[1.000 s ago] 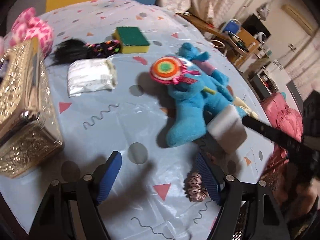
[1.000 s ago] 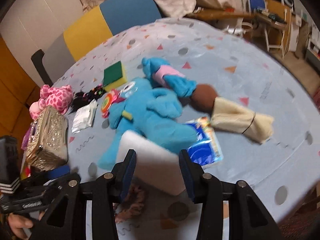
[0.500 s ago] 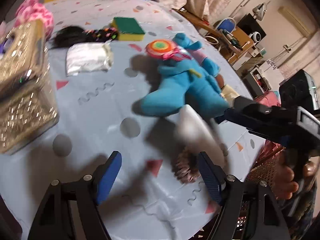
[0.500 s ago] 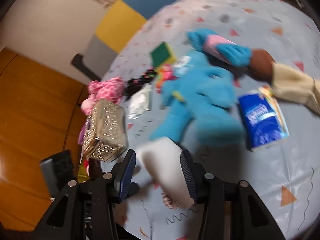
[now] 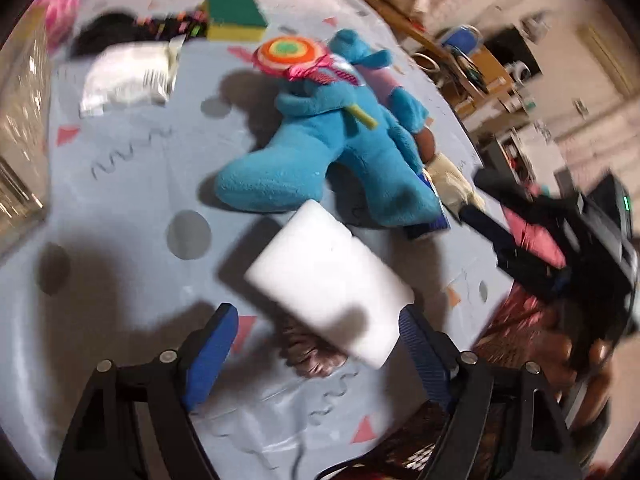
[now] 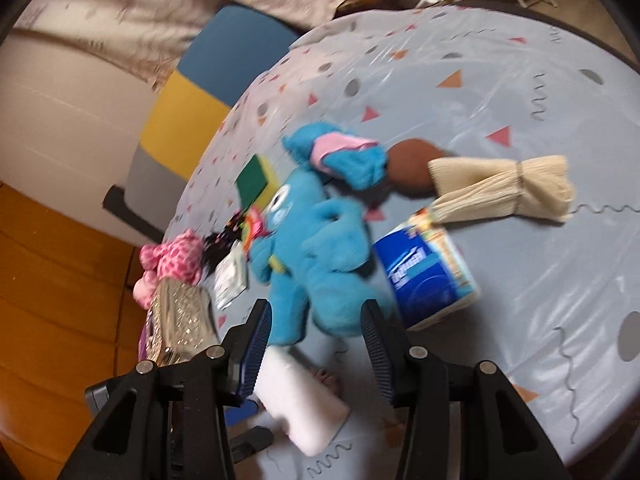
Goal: Organize soft objects
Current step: 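Reach left tool to the white foam block and close on it while right tool approaches the Tempo pack, then close right tool on the blue Tempo tissue pack while left tool lifts the foam block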
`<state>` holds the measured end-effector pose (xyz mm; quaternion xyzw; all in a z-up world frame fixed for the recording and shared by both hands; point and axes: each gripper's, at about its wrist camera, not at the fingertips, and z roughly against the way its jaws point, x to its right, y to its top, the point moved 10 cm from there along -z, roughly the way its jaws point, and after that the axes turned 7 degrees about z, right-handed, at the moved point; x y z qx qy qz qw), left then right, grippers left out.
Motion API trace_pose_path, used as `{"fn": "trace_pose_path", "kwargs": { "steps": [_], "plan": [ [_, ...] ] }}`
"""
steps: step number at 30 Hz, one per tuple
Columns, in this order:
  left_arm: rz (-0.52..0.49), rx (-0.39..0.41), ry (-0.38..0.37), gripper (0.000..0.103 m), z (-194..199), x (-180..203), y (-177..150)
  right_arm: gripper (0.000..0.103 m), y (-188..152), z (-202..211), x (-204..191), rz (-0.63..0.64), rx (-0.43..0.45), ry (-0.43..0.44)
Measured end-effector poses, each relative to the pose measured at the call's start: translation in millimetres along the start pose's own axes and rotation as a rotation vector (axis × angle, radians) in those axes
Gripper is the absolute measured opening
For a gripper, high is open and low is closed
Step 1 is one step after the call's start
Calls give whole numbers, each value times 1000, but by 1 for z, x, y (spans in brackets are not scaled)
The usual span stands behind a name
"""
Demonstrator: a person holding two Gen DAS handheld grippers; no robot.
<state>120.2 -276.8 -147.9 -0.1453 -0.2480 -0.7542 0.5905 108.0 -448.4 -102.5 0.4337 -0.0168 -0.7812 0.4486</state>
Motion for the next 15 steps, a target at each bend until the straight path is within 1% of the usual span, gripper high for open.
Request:
{"fn": "trace_pose_path", "kwargs": {
  "steps": [2, 3, 4, 5, 6, 7, 8, 9, 11, 14, 15],
  "plan": [
    [42, -16, -20, 82, -9, 2, 5, 48, 3, 2, 6, -7, 9, -25],
    [60, -7, -18, 78, -12, 1, 8, 48, 4, 1, 9, -12, 11, -43],
    [60, 3, -6, 62, -13, 1, 12, 48, 6, 4, 16, -26, 23, -79],
    [55, 3, -3, 50, -15, 2, 14, 48, 8, 8, 23, -43, 37, -104],
    [55, -4, -14, 47, -17, 3, 14, 48, 9, 8, 26, -58, 49, -115],
    [61, 4, -34, 37, -15, 4, 15, 48, 12, 14, 36, -100, 78, -126],
    [47, 20, -43, 37, -13, 5, 17, 48, 13, 18, 43, -128, 93, -130],
    [24, 40, -47, 32, -10, 7, 18, 48, 14, 21, 48, -151, 104, -135],
    [8, 57, -68, 29, -4, 8, 19, 48, 15, 25, 59, -186, 114, -151],
    [-11, 88, -103, 26, 9, 7, 22, 48, 14, 29, 72, -196, 117, -229],
    [-13, 94, -117, 26, 13, 8, 23, 48, 15, 31, 75, -199, 121, -240]
  ]
}}
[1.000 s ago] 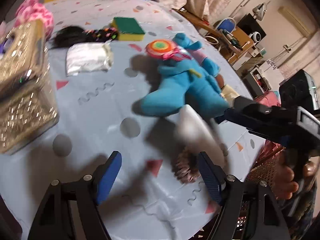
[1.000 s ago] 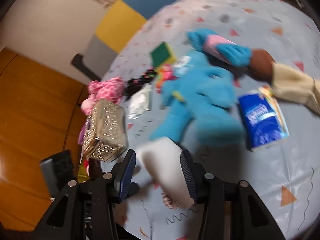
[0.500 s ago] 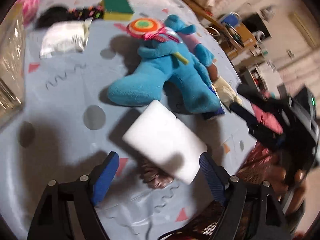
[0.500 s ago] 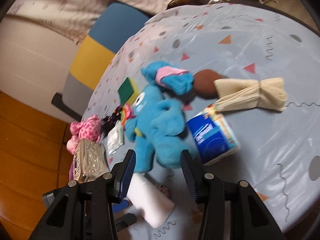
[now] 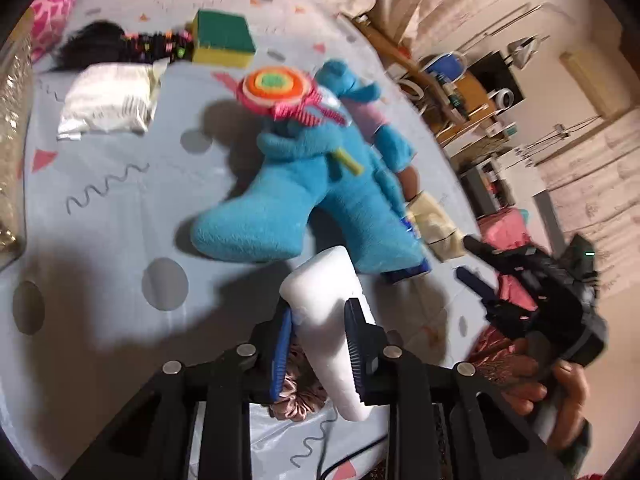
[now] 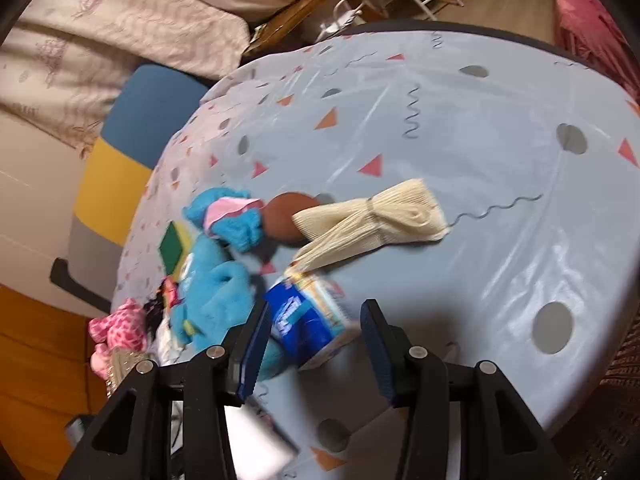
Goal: Organize soft objects
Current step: 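Close right tool on the blue Tempo tissue pack while left tool lifts the foam block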
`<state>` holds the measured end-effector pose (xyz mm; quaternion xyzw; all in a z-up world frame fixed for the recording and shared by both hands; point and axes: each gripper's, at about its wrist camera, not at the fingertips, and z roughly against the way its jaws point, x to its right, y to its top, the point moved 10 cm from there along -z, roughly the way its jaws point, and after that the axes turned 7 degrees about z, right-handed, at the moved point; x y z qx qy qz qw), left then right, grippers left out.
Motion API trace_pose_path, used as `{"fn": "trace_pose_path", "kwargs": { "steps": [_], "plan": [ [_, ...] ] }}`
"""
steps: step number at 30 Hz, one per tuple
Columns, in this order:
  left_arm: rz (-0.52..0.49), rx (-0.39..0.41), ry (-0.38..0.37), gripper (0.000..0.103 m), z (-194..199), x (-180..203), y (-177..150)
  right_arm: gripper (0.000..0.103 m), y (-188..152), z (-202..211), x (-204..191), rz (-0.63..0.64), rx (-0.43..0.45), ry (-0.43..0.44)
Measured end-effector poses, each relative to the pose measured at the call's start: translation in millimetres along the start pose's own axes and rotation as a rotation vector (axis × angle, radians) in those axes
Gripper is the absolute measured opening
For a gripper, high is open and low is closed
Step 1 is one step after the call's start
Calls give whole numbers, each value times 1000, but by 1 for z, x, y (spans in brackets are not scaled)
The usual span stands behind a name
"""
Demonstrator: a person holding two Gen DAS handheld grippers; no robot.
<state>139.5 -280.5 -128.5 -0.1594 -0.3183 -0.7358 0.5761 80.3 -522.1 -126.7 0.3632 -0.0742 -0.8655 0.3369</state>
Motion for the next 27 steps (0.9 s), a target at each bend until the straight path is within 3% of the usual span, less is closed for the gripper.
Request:
{"fn": "trace_pose_path", "kwargs": {
  "steps": [5, 10, 16, 21, 24, 25, 27],
  "plan": [
    [-59, 47, -1, 26, 33, -1, 2, 48, -2, -10, 9, 12, -21, -68],
    [-140, 73, 53, 26, 66, -12, -8, 48, -14, -34, -3, 156, -110, -169],
    [-162, 23, 146, 26, 82, -51, -31, 53, -19, -58, -19, 329, -174, -247],
    [-128, -33, 231, 30, 73, -87, -39, 57, -15, -69, -29, 413, -161, -270],
    [-103, -23, 250, 43, 68, -93, -39, 57, -15, -69, -28, 414, -151, -274],
    [-95, -26, 253, 57, 66, -93, -40, 57, -16, -69, -28, 418, -149, -275],
    [-66, -14, 256, 75, 66, -92, -40, 57, -18, -66, -30, 416, -149, -268]
  ]
}}
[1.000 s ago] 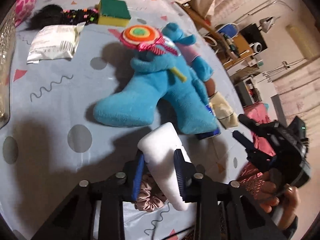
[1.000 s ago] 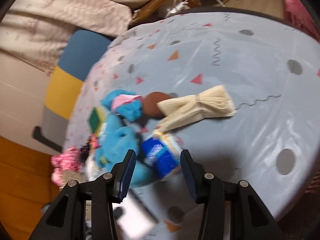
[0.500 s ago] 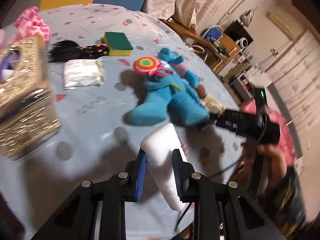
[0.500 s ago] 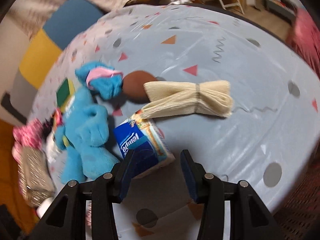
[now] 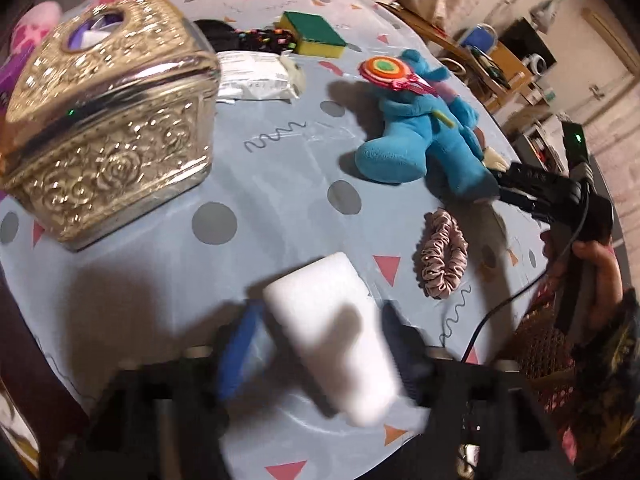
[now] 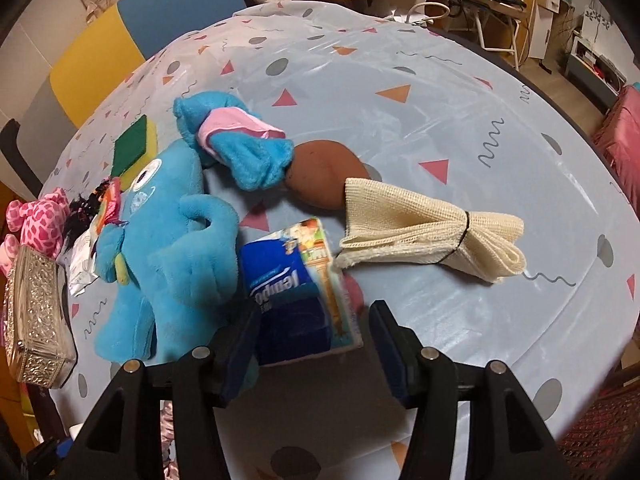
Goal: Organize soft objects
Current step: 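Close right tool on the blue Tempo tissue pack while left tool lifts the foam block, then lower the white foam block into the gold tin and open left tool while right tool holds the tissue pack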
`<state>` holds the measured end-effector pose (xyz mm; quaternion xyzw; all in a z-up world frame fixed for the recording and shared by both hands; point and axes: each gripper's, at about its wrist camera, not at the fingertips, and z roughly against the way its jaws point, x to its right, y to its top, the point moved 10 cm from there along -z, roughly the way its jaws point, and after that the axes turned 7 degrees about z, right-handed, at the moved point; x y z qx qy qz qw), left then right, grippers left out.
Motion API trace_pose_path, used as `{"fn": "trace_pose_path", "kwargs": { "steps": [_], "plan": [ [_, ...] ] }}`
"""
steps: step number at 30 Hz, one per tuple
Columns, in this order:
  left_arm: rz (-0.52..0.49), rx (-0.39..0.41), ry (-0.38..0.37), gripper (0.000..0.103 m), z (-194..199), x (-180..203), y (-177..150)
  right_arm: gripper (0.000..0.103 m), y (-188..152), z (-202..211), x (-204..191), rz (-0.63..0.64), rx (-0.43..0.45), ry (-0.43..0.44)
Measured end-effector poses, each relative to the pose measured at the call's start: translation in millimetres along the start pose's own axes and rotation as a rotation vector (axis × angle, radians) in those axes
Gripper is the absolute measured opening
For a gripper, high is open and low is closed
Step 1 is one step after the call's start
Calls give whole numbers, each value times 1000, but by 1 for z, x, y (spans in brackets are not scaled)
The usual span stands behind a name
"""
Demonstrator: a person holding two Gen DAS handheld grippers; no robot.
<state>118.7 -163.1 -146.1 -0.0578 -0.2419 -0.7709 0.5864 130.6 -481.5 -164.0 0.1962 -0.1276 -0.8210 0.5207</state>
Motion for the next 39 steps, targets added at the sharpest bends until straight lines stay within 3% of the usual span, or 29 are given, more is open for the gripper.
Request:
{"fn": "trace_pose_path", "kwargs": {
  "steps": [2, 6, 10, 12, 13, 16, 18, 24, 32, 39],
  "plan": [
    [6, 8, 9, 75, 0, 5, 0, 57, -2, 1, -4, 25, -5, -1],
    [-61, 21, 108, 81, -9, 18, -3, 57, -2, -4, -14, 95, -26, -29],
    [-71, -6, 194, 82, -28, 17, -9, 57, -5, -11, -12, 118, -46, -58],
    [-80, 17, 212, 79, -31, 15, -12, 57, -4, -11, -12, 132, -41, -71],
    [-99, 36, 214, 71, -29, 16, -14, 57, -4, -12, -11, 141, -42, -79],
    [-116, 64, 181, 62, -21, 12, -17, 56, -4, -12, -12, 159, -32, -93],
    [-116, 75, 157, 61, -15, 8, -19, 54, -5, -13, -12, 163, -40, -91],
    [-146, 207, 56, 61, 34, 9, -21, 55, -10, -11, -10, 178, -60, -111],
    [21, 355, -5, 62, 120, -34, -13, 54, -16, -12, -12, 203, -42, -144],
    [231, 469, 117, 63, 186, -147, -11, 54, -22, -11, -15, 236, -22, -175]
  ]
}}
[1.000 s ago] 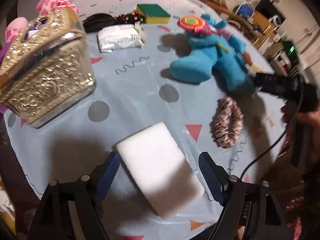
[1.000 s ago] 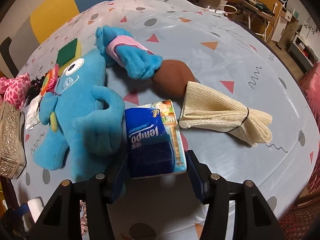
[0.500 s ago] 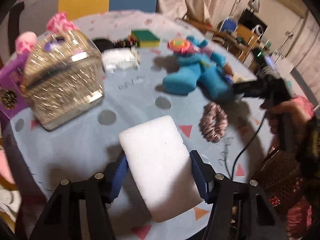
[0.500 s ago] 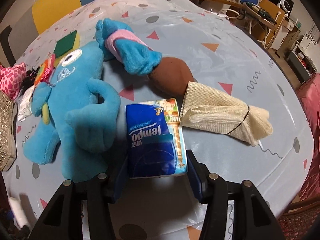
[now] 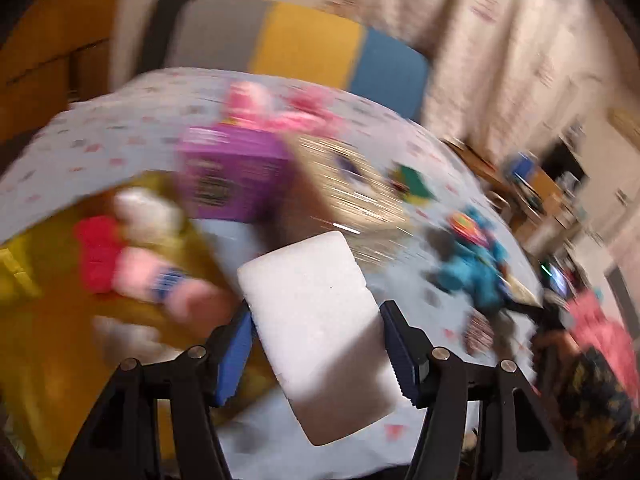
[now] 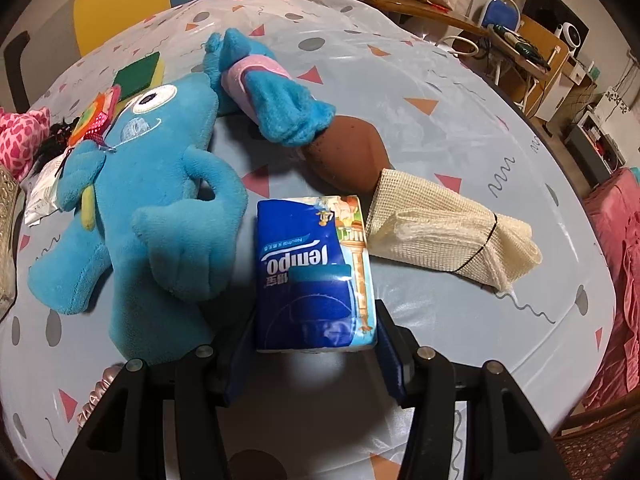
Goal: Organize soft objects
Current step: 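Lower the white foam block into the gold tin and open left tool while right tool holds the tissue pack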
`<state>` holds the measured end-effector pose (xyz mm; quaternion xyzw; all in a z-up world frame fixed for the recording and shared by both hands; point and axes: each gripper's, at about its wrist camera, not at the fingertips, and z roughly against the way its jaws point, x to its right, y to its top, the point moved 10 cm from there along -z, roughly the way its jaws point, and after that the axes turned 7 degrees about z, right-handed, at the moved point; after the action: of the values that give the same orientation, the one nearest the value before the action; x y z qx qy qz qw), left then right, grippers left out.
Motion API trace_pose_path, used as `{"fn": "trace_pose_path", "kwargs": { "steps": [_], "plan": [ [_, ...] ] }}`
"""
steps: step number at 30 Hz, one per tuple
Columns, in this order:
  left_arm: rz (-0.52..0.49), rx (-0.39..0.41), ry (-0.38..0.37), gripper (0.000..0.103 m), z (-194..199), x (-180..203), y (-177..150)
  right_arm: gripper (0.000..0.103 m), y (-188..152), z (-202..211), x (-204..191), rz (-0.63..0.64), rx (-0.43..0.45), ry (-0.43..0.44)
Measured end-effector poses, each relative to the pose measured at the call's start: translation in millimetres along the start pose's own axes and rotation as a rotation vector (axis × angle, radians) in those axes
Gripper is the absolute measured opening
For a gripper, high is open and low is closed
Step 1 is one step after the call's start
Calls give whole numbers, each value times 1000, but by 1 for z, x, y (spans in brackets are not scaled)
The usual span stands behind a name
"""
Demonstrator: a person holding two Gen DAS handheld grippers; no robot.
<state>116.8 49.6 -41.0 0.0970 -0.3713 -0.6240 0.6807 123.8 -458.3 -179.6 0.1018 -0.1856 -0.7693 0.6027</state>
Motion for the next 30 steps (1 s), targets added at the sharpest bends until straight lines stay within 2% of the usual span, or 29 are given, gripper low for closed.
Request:
{"fn": "trace_pose_path", "kwargs": {
  "steps": [3, 6, 8, 12, 15, 17, 20, 22, 26, 30],
  "plan": [
    [74, 27, 129, 63, 4, -66, 19, 54, -2, 1, -6, 1, 5, -6],
    [148, 6, 269, 65, 1, -135, 27, 54, -3, 2, -8, 0, 4, -6],
    [213, -26, 329, 65, -5, -171, 26, 54, -3, 3, -10, 2, 5, -7],
    [321, -66, 390, 65, -22, -225, 24, 54, 0, 0, -4, 5, 6, -6],
    [350, -97, 403, 68, -34, -242, 26, 54, 0, 0, -4, 5, 6, -7],
    [320, -86, 407, 72, -40, -243, 34, 54, 0, 0, -4, 7, 7, -9],
    [302, -67, 412, 82, -42, -243, 44, 54, 0, 0, -4, 7, 8, -9],
    [282, -48, 447, 89, -41, -240, 50, 54, 0, 0, -4, 7, 8, -8],
    [280, -19, 456, 92, -36, -237, 62, 54, 0, 0, -4, 9, 8, -11],
    [267, 71, 469, 92, -8, -219, 65, 54, 0, 1, -5, 10, 8, -13]
  ]
}}
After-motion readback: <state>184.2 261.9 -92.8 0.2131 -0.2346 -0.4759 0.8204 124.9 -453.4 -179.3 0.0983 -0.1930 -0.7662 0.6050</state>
